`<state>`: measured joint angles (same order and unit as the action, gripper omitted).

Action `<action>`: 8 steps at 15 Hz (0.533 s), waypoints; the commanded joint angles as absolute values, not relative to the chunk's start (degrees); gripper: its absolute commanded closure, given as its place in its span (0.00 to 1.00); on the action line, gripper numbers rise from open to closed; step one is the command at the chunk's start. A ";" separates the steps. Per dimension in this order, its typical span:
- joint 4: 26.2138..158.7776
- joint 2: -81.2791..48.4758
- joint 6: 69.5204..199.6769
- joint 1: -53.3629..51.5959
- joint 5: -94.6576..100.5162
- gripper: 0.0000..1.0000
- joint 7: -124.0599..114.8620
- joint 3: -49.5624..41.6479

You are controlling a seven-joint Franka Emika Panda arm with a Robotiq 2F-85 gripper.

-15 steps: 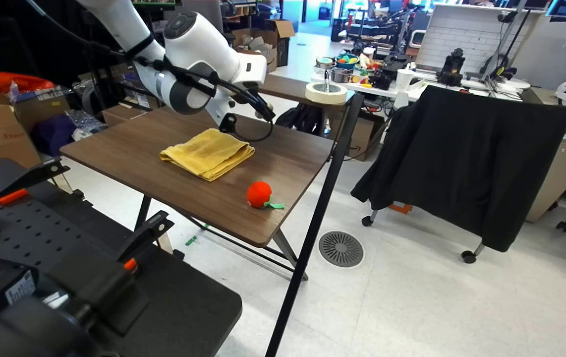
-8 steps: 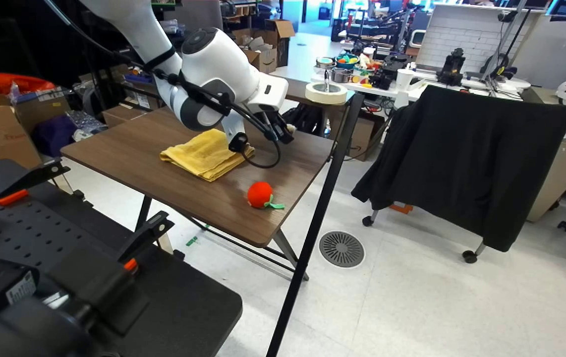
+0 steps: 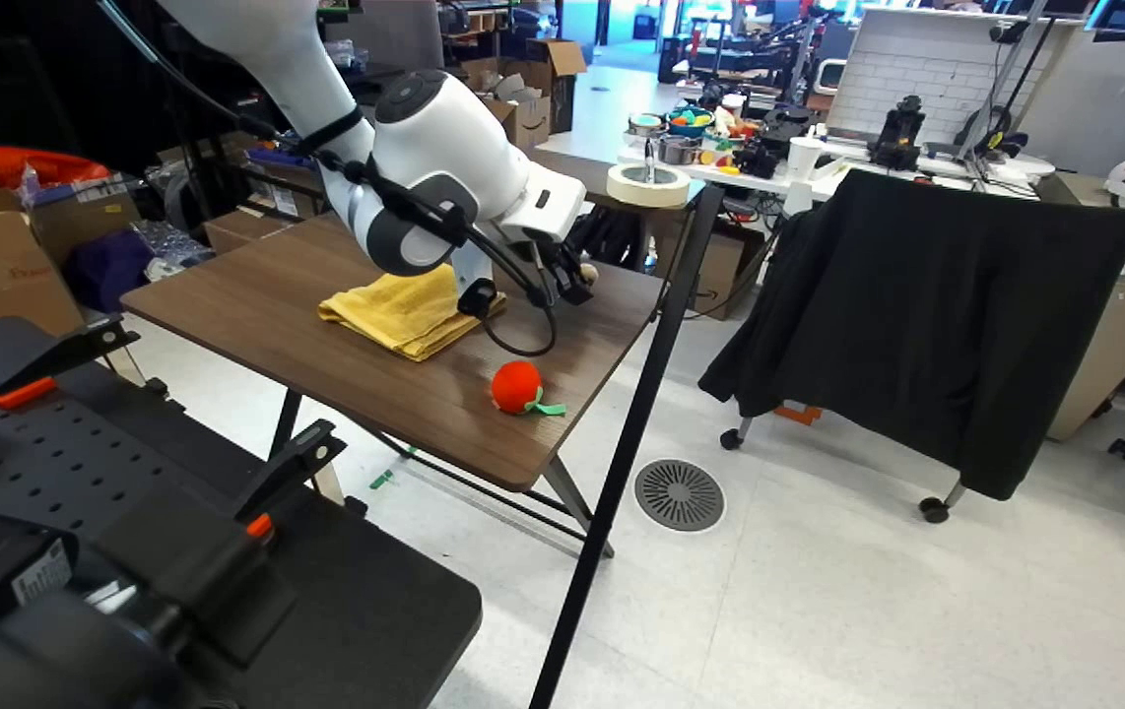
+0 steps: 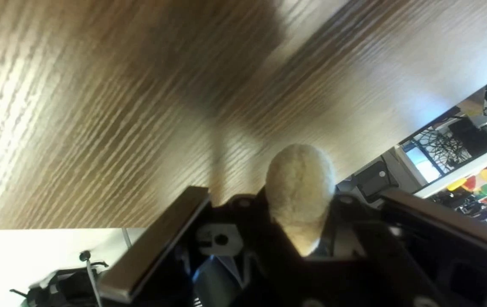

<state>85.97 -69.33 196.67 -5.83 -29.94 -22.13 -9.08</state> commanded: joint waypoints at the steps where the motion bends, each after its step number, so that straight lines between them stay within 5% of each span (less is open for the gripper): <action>1: 85.74 -69.35 195.36 -5.84 -30.61 0.59 -22.98 -8.69; 8: 88.28 -67.11 196.52 -5.64 -30.11 0.16 -21.47 -6.06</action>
